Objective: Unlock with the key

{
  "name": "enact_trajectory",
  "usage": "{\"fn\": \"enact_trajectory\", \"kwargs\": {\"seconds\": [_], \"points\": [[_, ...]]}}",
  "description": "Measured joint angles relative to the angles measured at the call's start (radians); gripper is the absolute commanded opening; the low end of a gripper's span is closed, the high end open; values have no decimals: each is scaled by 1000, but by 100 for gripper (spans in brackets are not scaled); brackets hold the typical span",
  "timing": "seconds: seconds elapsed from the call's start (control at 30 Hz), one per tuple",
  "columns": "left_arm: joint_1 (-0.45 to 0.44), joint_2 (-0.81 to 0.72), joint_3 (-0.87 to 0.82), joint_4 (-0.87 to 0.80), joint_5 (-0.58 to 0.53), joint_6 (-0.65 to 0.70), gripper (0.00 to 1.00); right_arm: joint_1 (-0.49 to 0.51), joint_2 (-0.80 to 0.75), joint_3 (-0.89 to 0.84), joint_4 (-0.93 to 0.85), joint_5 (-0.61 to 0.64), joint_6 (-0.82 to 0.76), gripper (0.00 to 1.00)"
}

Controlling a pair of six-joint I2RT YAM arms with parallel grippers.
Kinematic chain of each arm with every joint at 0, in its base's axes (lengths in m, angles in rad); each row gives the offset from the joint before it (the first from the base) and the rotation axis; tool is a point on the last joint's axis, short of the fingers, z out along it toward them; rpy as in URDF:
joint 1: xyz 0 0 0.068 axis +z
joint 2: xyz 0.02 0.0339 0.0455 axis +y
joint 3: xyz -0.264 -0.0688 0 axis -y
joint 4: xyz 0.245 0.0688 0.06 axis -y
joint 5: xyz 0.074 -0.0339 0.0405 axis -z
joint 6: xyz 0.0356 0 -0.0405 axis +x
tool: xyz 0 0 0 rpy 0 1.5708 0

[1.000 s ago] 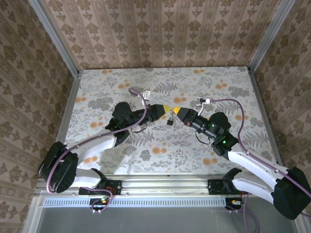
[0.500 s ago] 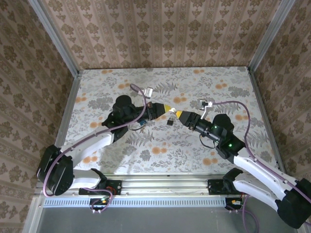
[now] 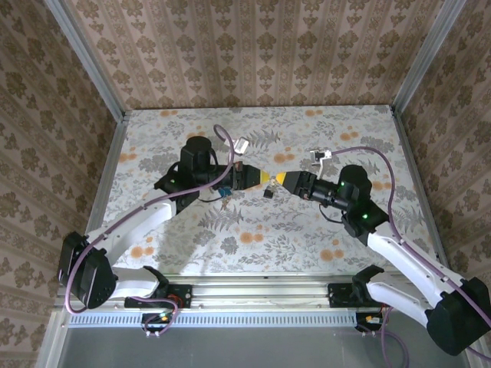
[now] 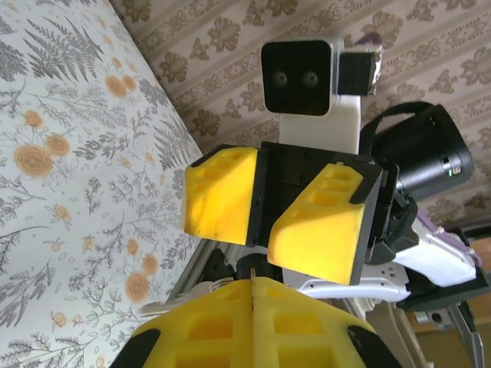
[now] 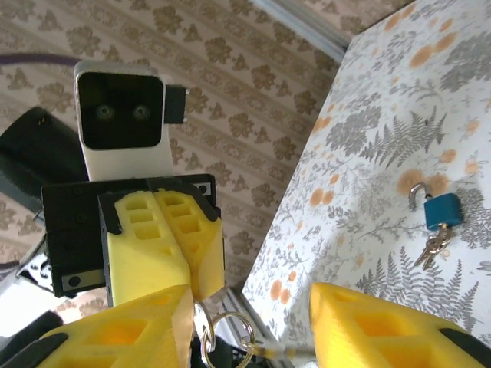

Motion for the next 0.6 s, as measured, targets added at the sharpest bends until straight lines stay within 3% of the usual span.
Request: {"fn": "enact_trajectory", "kwargs": {"seconds": [0.13, 0.37, 0.6], "points": [[-7, 0, 0, -18, 13, 15, 0, 1, 6, 1, 31, -49, 1, 41], [-10, 0, 0, -18, 18, 20, 0, 23, 8, 3, 46, -96, -1, 30], [-10, 0, 0, -18, 18, 24, 0, 32, 14, 6, 47, -116, -11, 26]]}}
